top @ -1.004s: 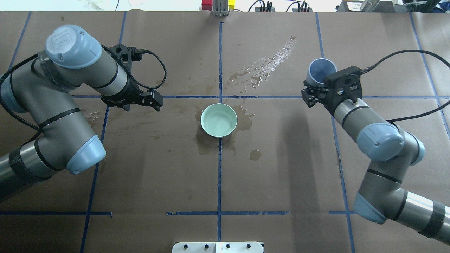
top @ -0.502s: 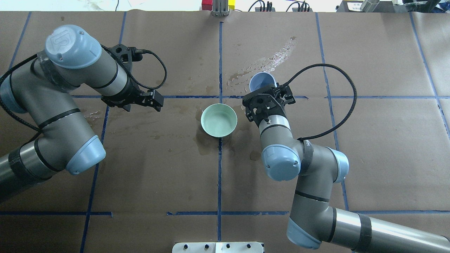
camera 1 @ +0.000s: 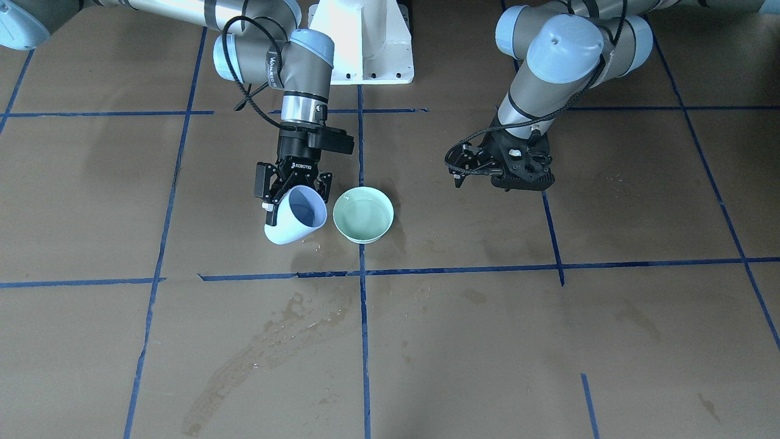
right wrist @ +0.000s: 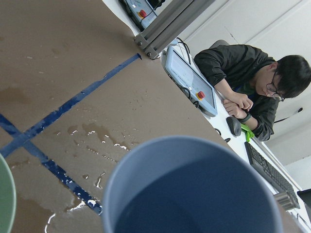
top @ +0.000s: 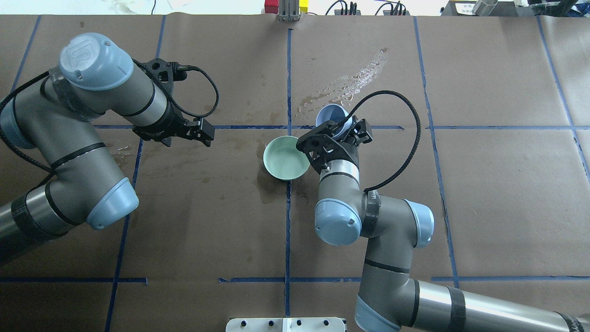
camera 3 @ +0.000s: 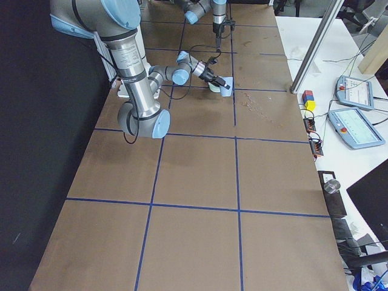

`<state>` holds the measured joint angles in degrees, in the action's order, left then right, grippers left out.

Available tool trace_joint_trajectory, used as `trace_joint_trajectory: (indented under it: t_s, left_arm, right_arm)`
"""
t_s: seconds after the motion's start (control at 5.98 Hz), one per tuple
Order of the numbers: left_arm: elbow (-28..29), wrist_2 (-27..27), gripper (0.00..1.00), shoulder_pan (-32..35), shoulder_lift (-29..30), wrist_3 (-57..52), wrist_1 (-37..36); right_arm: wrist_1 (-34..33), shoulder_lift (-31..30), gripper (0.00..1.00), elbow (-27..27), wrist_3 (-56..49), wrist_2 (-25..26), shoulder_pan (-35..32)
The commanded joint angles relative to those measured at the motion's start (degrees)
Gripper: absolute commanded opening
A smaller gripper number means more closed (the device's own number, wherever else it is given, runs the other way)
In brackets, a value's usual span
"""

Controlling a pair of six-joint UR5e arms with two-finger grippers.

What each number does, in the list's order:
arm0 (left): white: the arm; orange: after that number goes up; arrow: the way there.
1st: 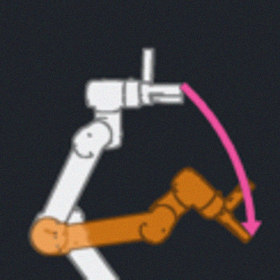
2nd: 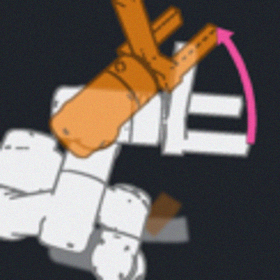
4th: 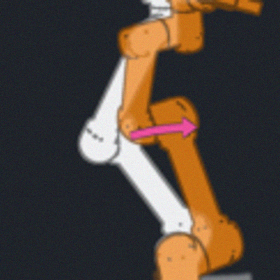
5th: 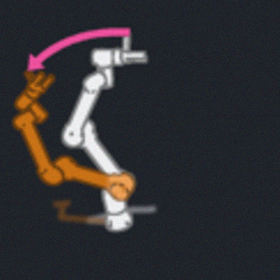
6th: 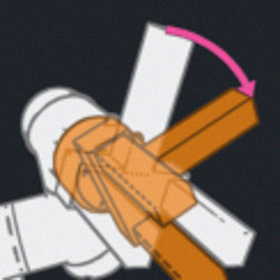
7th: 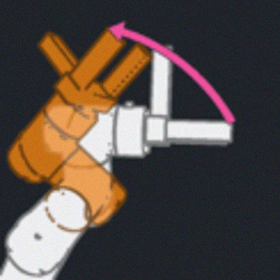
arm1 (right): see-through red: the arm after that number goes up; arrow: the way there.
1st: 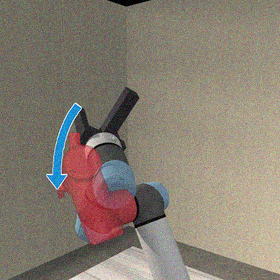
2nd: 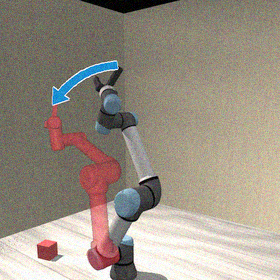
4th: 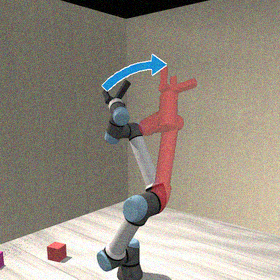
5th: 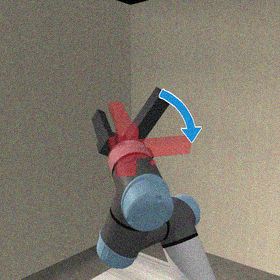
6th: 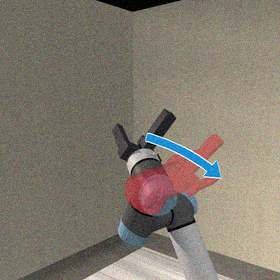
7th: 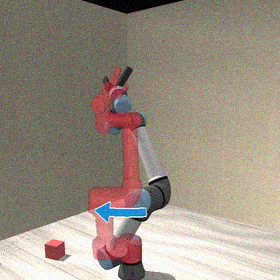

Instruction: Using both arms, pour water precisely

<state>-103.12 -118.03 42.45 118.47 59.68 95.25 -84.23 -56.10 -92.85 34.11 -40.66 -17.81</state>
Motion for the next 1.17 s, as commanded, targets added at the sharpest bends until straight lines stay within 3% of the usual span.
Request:
trace_joint_trajectory:
  t_s: [0.0,0.5,1.0]
  left_arm:
    - [0.02,-0.01,1.00,0.00,0.01,0.00,0.02]
    - [-0.06,-0.09,1.00,0.08,-0.08,0.00,0.02]
    - [-0.06,-0.09,1.00,0.08,-0.08,-0.09,0.02]
  right_arm:
    - [-1.11,0.20,0.00,-0.05,-6.07,2.25,0.84]
    - [-2.42,1.69,0.00,0.30,-15.63,5.41,2.16]
    - [-7.80,3.80,0.00,0.30,-23.36,6.64,2.43]
